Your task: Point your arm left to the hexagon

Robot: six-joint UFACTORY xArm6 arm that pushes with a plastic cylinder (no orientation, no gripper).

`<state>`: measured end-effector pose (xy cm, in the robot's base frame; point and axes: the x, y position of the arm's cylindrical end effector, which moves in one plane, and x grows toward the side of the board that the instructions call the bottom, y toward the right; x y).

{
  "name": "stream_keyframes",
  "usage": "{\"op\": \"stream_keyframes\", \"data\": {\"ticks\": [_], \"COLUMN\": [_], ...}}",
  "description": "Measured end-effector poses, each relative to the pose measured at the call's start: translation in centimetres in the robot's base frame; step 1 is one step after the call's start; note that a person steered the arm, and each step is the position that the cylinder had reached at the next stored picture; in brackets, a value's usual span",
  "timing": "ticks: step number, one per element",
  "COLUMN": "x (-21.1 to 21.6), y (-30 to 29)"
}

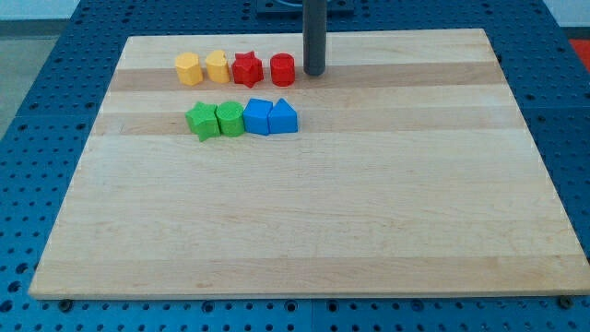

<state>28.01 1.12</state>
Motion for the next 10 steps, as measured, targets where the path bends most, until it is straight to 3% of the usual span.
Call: {"op": "stream_keyframes", "data": {"ticks": [2, 3, 4, 5, 7, 9, 10], "x": [-0.6, -4.8, -8.8, -8.7, -8.7, -5.0, 0.9], "y": [0.2, -0.7, -3.9, -6.8, -19.7, -31.6, -30.7]}}
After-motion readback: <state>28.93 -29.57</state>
